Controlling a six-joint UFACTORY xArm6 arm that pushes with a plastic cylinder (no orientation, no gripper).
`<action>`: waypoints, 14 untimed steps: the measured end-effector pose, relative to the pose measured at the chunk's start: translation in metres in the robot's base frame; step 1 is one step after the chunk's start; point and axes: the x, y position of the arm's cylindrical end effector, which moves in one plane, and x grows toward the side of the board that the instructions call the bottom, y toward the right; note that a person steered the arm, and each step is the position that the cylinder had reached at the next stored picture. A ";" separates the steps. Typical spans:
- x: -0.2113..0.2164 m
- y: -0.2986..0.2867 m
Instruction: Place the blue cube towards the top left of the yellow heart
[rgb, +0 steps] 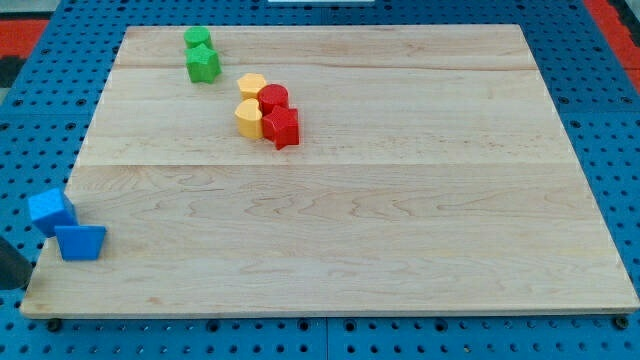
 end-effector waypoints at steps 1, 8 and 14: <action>-0.014 -0.002; -0.091 0.042; -0.115 0.170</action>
